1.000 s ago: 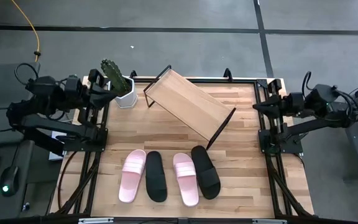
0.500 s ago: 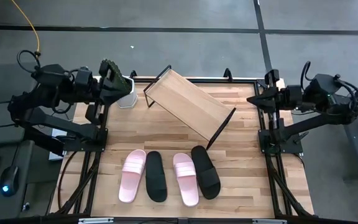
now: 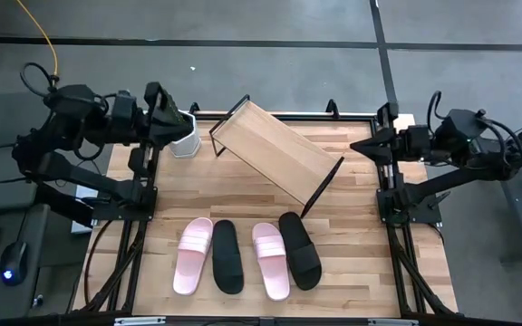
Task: Pick and place slides into the shelf
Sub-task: Put the right pink slipper on the shelf
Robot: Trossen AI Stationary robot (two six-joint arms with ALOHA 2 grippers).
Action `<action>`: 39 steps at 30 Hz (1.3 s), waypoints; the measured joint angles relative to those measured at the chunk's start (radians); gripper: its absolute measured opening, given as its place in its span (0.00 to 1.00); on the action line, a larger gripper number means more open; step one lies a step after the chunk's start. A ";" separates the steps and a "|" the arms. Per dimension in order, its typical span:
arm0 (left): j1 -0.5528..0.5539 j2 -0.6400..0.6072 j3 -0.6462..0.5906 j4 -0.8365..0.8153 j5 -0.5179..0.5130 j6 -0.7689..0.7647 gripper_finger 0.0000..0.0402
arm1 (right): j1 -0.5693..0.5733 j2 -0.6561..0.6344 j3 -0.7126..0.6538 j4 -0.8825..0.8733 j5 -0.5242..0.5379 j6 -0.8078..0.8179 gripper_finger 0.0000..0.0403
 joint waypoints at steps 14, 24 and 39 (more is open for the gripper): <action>0.000 0.141 0.233 -0.225 0.055 0.052 0.00 | 0.000 0.142 0.194 -0.132 0.000 -0.011 0.00; 0.000 0.168 0.233 -0.247 0.282 -0.006 0.00 | 0.001 0.263 0.252 -0.162 -0.013 0.009 0.00; -0.027 0.192 0.233 -0.341 0.295 -0.010 0.00 | 0.001 0.298 0.253 -0.208 -0.049 0.042 0.00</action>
